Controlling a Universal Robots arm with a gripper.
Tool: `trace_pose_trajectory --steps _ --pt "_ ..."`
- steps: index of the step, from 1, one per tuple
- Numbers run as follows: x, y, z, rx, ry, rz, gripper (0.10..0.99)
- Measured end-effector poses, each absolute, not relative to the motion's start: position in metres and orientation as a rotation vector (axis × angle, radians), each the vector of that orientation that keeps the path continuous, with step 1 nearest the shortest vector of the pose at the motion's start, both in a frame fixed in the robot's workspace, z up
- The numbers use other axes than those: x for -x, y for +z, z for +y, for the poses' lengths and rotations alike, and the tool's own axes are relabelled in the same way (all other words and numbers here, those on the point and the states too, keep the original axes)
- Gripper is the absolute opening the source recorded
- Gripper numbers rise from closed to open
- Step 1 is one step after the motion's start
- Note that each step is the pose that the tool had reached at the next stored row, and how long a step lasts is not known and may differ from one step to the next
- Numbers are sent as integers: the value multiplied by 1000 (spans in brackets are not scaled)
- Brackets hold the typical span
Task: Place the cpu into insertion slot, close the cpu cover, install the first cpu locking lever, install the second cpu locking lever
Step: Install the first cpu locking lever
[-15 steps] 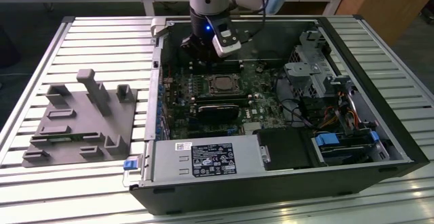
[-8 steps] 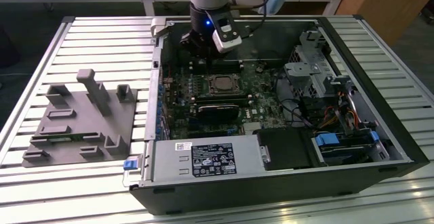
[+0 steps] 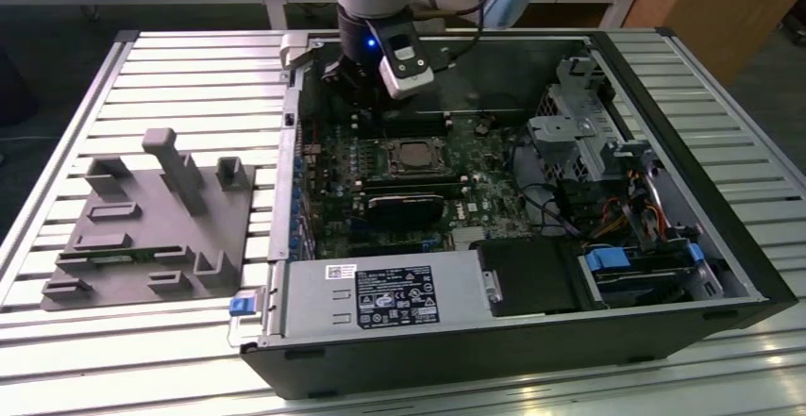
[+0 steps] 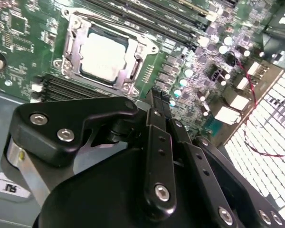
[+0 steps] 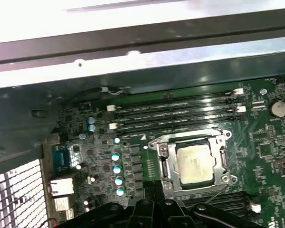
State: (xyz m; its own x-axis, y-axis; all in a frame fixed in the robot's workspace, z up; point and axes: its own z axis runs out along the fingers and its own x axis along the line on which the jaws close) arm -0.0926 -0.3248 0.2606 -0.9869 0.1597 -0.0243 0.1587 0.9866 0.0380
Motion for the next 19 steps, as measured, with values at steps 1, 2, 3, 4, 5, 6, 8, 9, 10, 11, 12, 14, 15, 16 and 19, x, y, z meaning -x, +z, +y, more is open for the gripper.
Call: trace_pose_trajectory --steps 1,2,3,4,5,6,8,9,10,11,12,14,15,16,19 --pt "94 261 -325 -249 70 3104 106" --pt "95 261 -325 -249 87 3105 106" --pt "96 260 -325 -249 109 3105 106" --pt "96 260 -325 -250 137 3105 106" --pt "97 260 -325 -250 164 3105 106" --pt "98 260 -325 -251 193 3105 106" --pt "99 260 -325 -251 242 3104 106" --pt "99 260 -325 -251 261 3104 106" --pt "100 260 -325 -251 276 3103 106" --pt "101 260 -325 -251 288 3103 106" --pt "101 260 -325 -251 298 3102 106" --pt "103 259 -325 -250 313 3102 106" --pt "103 259 -325 -249 323 3101 106" --pt "104 258 -325 -249 335 3101 106" --pt "104 256 -326 -248 373 3099 106"
